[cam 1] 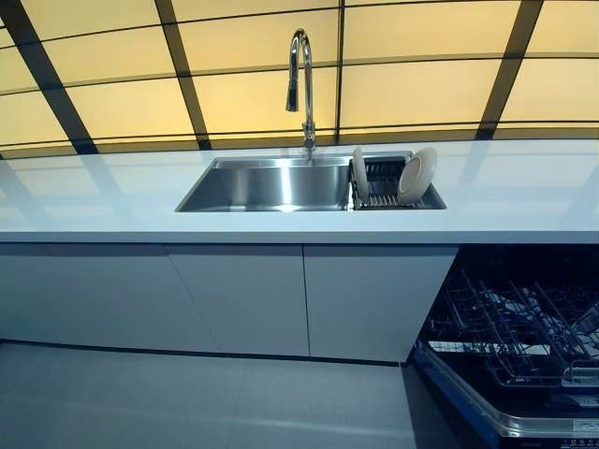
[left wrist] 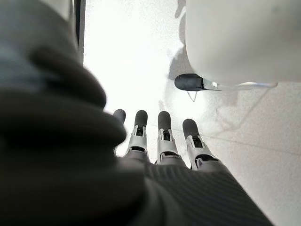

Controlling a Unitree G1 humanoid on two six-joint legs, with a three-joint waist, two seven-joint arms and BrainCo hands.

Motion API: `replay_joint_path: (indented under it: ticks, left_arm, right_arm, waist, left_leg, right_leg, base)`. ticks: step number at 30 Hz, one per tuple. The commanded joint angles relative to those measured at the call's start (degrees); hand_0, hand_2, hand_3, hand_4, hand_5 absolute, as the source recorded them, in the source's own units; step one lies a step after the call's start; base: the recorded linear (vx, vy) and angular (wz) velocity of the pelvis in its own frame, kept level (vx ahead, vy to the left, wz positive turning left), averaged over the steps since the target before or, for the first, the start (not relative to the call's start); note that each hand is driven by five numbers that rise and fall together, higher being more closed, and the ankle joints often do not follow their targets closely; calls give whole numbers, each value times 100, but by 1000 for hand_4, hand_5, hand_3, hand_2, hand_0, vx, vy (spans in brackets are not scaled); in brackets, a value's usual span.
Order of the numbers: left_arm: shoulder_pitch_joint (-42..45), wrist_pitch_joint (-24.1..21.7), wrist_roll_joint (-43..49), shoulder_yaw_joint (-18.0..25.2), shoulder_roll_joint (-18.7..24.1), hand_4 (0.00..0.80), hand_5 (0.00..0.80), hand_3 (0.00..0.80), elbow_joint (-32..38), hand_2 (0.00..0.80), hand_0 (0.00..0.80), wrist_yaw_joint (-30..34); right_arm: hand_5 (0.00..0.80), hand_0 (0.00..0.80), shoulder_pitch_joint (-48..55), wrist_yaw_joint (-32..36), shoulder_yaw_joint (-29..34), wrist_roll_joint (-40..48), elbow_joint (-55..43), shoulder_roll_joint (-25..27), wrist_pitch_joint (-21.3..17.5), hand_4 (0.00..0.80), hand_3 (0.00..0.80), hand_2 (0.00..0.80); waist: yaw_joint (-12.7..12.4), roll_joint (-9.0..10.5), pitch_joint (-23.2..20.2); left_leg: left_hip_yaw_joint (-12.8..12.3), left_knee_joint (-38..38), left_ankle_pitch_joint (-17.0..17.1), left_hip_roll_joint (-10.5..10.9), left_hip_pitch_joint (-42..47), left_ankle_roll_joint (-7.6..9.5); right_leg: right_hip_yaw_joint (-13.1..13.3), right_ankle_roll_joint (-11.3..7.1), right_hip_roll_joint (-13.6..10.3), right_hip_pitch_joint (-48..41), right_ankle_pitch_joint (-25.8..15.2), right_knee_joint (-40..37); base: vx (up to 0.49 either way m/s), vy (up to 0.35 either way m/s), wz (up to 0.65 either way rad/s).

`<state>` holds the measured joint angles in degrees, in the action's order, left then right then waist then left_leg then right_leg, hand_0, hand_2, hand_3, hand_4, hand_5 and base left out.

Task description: Take plates into dishwasher

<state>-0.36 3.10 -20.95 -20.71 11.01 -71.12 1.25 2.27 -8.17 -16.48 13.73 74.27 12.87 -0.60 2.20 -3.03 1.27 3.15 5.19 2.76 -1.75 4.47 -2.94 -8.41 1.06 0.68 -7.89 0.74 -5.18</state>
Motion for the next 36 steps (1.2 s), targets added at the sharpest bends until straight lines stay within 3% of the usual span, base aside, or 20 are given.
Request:
replay_joint_path:
  ticks: [1,7,31,36]
  left_arm:
    - [-272,9,102,6,-278,0,0,0,-314,0,0,122]
    - [-297,59,-89,3,-257,0,0,0,-292,0,0,439]
    - [-362,-25,94,31,-270,0,0,0,-385,0,0,227]
    - [-362,22,311,83,-233,0,0,0,-401,0,0,134]
  right_arm:
    - [0,0,-528,-98,-98,-157,187,-342,145,0,0,0]
    - [0,0,-538,-22,-104,-194,173,-293,179,0,0,0]
    - [0,0,-706,-86,-204,-397,149,-322,104,0,0,0]
    - [0,0,-750,31,-302,-469,92,-348,155,0,0,0]
  waist:
    - [-108,225,200]
    - [-106,254,179]
    - [-148,263,301]
    - [-158,264,287]
  left_leg:
    - [-153,-19,-616,816,291,773]
    - [-206,-19,-615,804,286,773]
    - [-207,-19,-602,800,316,838]
    - [-94,-19,-618,829,402,830]
  right_leg:
    - [327,-99,214,22,51,18]
    - [343,-111,222,34,34,18]
    - [360,-80,206,38,18,69]
    - [368,-75,215,-74,32,18]
  base:
    - [0,0,0]
    - [0,0,0]
    - [0,0,0]
    - [19,-22,0]
